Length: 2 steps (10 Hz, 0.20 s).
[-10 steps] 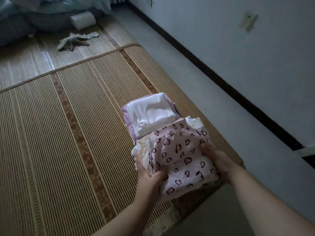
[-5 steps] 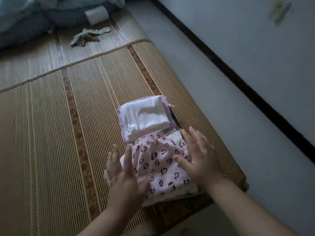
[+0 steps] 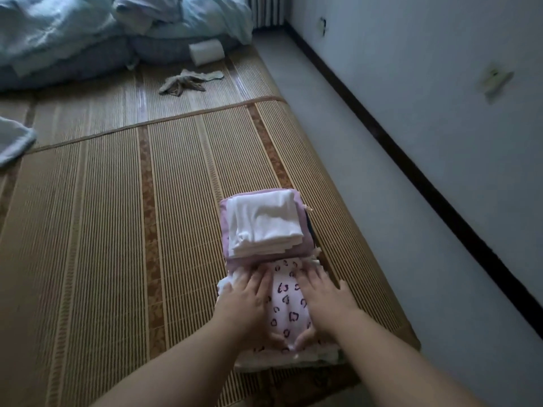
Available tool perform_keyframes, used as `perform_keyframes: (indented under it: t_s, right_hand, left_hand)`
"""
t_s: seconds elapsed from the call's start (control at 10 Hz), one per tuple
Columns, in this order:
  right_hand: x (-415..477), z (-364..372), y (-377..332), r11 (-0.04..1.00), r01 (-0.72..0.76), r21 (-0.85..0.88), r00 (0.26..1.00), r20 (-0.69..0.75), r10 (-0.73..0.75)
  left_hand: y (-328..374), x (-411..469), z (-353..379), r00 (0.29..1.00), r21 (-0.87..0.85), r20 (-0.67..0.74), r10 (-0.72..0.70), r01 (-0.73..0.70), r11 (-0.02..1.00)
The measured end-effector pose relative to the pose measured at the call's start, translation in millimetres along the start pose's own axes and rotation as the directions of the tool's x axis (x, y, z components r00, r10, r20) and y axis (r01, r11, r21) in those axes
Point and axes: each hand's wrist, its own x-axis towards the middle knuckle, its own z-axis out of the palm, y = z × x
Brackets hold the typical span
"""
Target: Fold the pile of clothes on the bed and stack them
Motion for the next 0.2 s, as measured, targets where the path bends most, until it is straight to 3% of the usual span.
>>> perform_keyframes:
  t_s: [0.2]
  right_hand:
    - [-12, -14, -9, 0.998, -0.044, 0.053, 0.997, -0.056, 0.047]
  left_hand:
    - [-14, -20, -12, 0.998, -0.101, -0.061, -0.010, 0.004, 0.995]
